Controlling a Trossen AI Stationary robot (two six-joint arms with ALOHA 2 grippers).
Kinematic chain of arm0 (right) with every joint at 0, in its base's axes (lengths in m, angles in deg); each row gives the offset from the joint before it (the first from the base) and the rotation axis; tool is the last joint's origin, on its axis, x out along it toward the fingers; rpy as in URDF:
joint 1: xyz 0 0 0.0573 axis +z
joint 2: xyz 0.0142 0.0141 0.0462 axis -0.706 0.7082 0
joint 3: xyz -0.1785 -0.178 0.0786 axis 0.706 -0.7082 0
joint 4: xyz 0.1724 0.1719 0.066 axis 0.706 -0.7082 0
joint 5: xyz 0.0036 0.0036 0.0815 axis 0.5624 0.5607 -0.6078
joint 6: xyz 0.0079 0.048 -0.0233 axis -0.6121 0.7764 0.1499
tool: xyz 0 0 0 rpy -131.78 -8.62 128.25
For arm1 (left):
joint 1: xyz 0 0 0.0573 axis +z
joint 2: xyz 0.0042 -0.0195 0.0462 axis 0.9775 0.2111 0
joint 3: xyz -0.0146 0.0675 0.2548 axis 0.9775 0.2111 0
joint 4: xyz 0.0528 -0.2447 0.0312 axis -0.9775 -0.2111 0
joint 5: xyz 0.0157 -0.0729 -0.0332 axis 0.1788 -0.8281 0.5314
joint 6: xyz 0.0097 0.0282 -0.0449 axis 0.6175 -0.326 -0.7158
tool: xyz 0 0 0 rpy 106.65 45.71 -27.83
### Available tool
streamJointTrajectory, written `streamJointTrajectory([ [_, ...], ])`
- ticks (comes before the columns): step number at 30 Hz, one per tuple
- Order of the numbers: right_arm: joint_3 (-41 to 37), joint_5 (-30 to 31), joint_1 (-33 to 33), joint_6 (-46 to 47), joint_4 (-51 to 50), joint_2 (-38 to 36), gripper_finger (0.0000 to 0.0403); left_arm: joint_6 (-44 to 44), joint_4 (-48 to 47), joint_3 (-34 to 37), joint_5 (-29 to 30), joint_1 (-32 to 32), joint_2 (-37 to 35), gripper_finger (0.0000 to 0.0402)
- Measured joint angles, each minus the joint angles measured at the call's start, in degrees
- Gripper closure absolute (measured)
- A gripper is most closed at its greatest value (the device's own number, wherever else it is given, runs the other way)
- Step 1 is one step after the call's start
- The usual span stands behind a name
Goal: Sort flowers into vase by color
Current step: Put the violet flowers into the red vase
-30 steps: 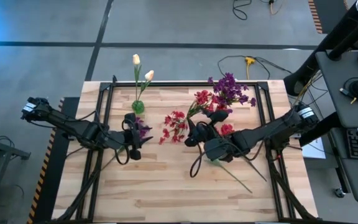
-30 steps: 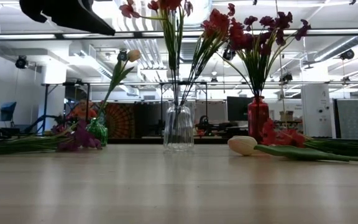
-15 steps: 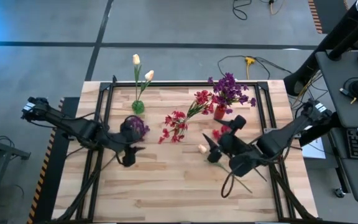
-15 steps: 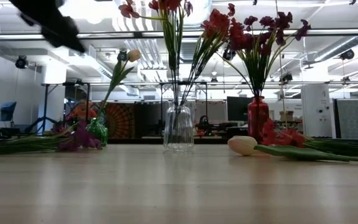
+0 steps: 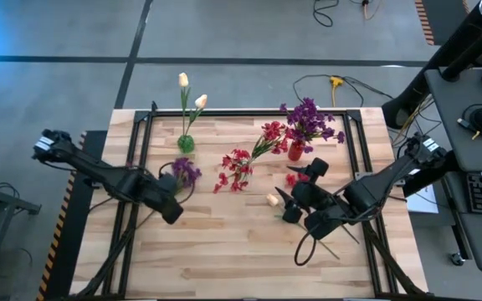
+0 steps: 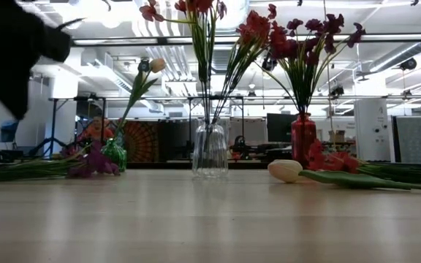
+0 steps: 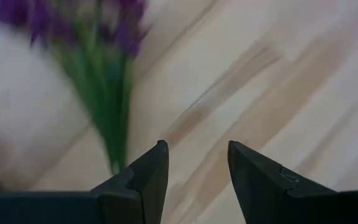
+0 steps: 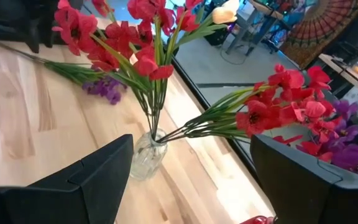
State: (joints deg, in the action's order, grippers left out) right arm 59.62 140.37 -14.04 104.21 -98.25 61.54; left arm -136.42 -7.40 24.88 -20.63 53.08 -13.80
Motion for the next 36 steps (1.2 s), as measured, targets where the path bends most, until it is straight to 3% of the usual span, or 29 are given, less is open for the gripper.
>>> streamJointTrajectory([
  [3, 0.0, 0.0, 0.0, -0.4, -0.1, -0.1, 0.0088, -2.4, -2.6, 0.3, -2.0, 0.0, 3.3, 0.0253],
  [17, 0.0, 0.2, 0.0, -0.6, -0.1, -0.1, 0.0088, -0.3, -5.3, 0.4, -0.2, 0.0, 15.4, 0.0219],
  [36, 0.0, 0.2, 0.0, -0.7, 0.0, 0.0, 0.009, -2.1, 4.9, 8.8, -0.3, 1.3, 16.7, 0.0219],
])
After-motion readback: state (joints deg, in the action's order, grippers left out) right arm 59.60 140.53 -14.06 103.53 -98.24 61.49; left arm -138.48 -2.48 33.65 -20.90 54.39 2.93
